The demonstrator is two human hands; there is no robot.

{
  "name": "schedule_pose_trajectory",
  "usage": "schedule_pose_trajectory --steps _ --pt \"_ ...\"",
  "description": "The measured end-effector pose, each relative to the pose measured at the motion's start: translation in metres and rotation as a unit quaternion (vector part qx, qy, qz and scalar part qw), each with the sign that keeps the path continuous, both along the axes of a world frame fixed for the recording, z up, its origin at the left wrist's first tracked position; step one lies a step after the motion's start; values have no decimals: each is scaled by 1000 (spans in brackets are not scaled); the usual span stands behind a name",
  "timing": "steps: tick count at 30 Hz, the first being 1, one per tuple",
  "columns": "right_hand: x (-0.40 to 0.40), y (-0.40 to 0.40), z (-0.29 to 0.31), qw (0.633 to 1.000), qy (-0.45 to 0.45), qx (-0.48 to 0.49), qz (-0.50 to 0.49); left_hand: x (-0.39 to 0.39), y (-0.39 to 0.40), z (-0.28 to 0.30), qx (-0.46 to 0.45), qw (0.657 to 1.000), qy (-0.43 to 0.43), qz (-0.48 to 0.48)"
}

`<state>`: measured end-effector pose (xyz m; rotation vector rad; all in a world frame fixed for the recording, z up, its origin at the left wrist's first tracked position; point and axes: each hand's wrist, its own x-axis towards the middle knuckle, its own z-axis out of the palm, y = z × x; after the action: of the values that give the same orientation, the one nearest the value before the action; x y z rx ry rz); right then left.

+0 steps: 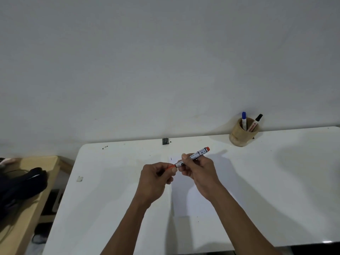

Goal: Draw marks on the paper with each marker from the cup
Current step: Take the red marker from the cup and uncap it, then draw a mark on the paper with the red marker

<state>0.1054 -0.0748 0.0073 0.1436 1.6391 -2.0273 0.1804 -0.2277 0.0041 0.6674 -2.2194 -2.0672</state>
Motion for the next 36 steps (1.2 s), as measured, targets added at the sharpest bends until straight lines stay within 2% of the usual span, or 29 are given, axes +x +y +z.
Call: schedule_pose_trajectory --steps 5,10,12,16,22,27,36 --pt "-2 -3 -10 1000 9 -14 5 1 -5 -4 -38 999 -22 -11" --pt "-29 10 -11 995 -20 -75 -69 3 -27 -15 -37 997 -72 18" --pt "-37 14 -13 994 -22 -81 -70 -3 -34 -22 -81 992 -98 19" --pt "-38 9 -23 994 -35 -64 -76 -29 -35 -38 -254 959 -117 34" --pt "-40 2 -40 993 -52 -51 -97 -70 -39 -61 -326 935 -135 24" --pt "-45 -2 -50 991 -65 -46 -111 -85 -46 -76 -323 930 -176 1" --pt "-46 0 -59 996 -27 -10 -80 -75 -46 -82 -272 946 -173 40"
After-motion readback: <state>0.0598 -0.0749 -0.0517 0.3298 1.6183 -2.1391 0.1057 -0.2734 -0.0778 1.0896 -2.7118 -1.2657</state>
